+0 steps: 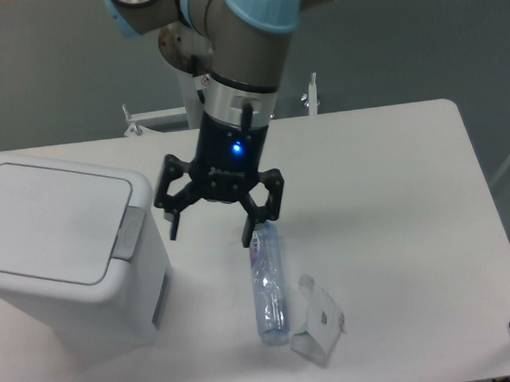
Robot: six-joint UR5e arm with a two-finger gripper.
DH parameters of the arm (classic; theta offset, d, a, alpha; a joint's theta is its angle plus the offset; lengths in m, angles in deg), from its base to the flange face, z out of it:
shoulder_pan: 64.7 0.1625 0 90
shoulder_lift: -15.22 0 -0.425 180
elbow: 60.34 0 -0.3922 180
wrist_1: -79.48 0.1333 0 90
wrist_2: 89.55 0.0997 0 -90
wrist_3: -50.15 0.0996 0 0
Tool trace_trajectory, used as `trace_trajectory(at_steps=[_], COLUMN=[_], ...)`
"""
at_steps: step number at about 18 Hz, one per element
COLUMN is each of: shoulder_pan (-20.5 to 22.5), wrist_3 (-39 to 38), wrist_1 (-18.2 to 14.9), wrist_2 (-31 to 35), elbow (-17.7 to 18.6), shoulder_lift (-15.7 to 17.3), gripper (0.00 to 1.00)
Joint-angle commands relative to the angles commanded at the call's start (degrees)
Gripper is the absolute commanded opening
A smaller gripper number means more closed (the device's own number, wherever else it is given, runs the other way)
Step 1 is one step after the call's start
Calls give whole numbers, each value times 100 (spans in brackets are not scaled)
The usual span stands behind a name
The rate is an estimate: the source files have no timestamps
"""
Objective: Open the trash can
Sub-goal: 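Lower the gripper onto the trash can lid's edge beside the hinge, then push the lid edge with the gripper to flip the lid open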
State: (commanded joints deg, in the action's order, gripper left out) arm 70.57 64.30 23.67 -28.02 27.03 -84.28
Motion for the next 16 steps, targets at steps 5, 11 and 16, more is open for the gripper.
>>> trace_trajectory(at_steps=[5, 11, 16], shoulder_pan=[-62, -220, -220], wrist_3=[0, 9, 17], wrist_1=[9, 61, 70], wrist_2=[9, 35, 44], elbow=[105, 281, 281], shoulder_lift=[-18, -35, -70], gripper=[100, 100, 100])
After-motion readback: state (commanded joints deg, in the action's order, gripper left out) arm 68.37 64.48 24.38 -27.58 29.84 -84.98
